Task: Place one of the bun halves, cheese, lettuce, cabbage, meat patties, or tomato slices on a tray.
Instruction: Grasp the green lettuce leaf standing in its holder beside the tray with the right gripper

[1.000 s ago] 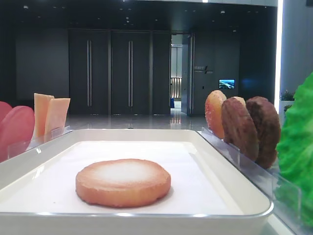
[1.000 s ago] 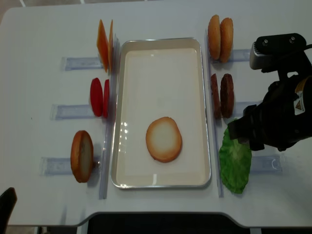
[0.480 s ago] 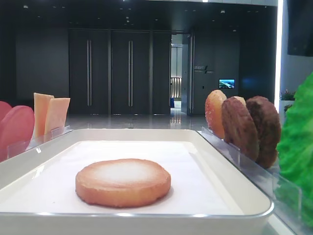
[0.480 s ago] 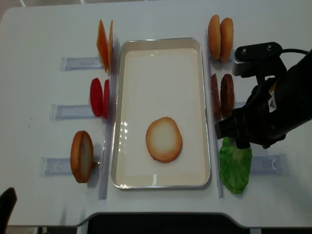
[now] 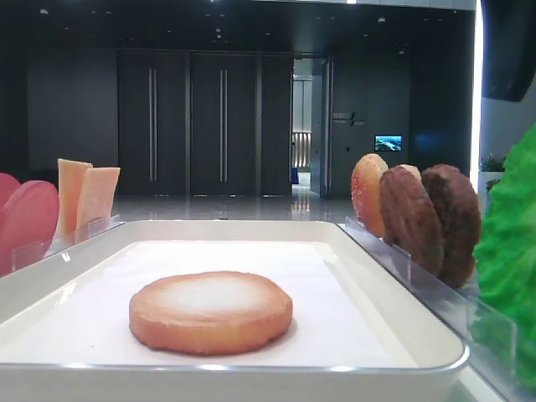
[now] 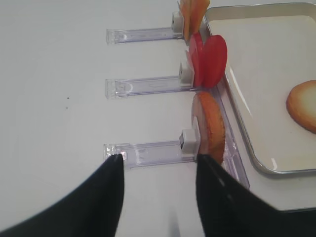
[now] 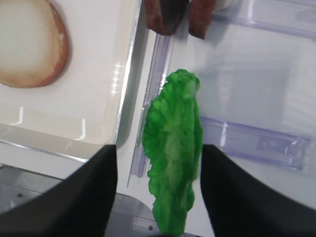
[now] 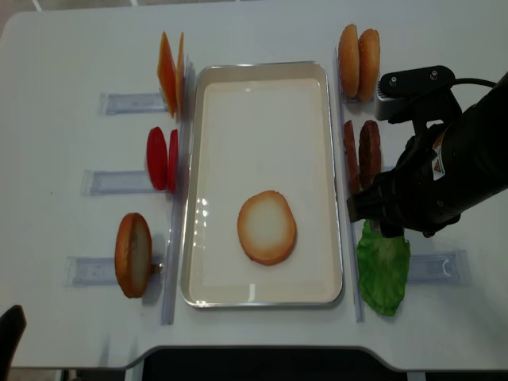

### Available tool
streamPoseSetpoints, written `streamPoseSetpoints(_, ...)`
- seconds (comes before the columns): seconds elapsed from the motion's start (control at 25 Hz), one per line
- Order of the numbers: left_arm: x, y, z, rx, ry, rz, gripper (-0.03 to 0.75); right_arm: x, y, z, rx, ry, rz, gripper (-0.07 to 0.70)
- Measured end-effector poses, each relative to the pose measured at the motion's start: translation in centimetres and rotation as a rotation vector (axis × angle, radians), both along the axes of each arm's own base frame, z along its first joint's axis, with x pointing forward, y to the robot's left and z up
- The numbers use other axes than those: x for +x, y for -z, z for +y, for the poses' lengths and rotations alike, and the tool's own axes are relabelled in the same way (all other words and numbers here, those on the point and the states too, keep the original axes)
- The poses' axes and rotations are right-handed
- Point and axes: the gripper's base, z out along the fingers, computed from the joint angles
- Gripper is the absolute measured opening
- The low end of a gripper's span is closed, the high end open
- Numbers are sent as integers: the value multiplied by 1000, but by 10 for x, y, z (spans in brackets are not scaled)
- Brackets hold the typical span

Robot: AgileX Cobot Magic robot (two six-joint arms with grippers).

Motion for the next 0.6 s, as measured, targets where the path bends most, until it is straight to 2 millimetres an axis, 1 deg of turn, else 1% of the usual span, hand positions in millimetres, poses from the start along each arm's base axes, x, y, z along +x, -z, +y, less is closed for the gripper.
streamPoseSetpoints(0.6,0,0,0,0,0,0,189,-1,5,-1,-35,0,42,366)
